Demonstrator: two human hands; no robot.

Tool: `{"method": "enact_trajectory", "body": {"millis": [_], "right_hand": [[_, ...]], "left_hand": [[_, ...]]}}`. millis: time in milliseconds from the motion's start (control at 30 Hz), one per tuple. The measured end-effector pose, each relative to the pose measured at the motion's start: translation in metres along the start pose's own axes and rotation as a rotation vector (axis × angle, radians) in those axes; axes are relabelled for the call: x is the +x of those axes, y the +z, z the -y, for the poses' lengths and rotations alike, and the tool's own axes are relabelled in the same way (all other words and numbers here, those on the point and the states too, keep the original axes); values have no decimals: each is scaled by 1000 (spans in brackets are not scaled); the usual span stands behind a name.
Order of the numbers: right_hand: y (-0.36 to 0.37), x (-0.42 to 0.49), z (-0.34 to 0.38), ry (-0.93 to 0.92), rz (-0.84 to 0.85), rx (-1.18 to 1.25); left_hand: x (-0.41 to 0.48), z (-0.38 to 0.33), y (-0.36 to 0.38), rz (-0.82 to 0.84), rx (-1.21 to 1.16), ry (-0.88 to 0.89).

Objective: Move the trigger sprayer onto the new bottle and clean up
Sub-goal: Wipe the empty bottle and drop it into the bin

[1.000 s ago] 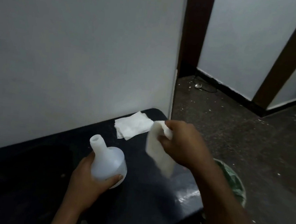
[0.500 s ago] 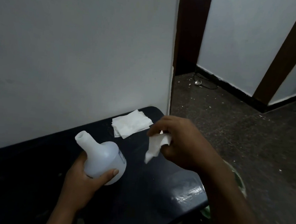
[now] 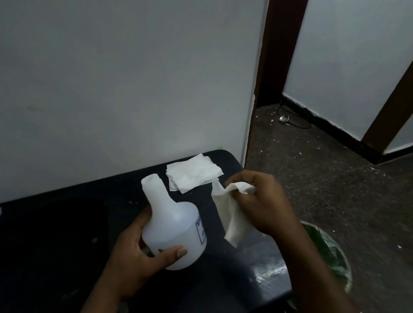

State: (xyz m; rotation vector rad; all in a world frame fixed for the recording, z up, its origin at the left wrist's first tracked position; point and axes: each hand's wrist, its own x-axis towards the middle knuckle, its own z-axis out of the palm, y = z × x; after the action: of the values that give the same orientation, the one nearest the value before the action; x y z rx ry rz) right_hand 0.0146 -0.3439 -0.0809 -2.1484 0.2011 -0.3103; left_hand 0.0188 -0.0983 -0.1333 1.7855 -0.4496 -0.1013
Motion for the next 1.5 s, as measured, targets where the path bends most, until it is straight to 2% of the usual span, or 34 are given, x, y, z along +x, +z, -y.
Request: {"method": "enact_trajectory", "body": {"millis": [133,200,267,400,467,533,633,700,767,833,967,1067,1100,1200,1367,1433,1500], "right_hand": [[5,0,0,133,21,35],[6,-2,0,214,126,82],[5,-4,3,216,230,174],[1,-11,18,121,396,259],[-2,-11,21,64,348,184],[-5,-12,21,-76,323,99],[-2,-16,21,-127,421,-67],[6,-17,22,-172,410,-162],[12,-17,25,-251,347,-178],[13,-18,26,-279,298,-85],[5,-19,25,-253,249,155],[-4,-19,21,-268,271,263],[-6,-19,21,-270,297,292],[-8,-22,24,-273,405,315],[-12,-26,27,-292,521,313],[-16,-25,24,-280,525,308],[-19,-24,20,-285,513,282]], "left_hand": [[-1,-1,1,30,3,51],[-1,-3,3,69,27,76],[0,-4,6,99,65,87],[2,-4,10,146,148,118],[3,-3,10,150,203,143],[4,-3,11,138,253,165],[5,-3,11,121,295,152],[5,-6,15,129,352,160],[5,-11,21,103,383,190],[5,-16,27,67,398,205],[10,-25,25,64,185,128],[15,-28,16,-146,-79,27],[16,-29,15,-168,-157,-7],[15,-30,22,-45,-309,-145],[13,-32,42,168,-526,-235],[13,-32,45,194,-554,-313],[14,-29,47,144,-518,-356]]}}
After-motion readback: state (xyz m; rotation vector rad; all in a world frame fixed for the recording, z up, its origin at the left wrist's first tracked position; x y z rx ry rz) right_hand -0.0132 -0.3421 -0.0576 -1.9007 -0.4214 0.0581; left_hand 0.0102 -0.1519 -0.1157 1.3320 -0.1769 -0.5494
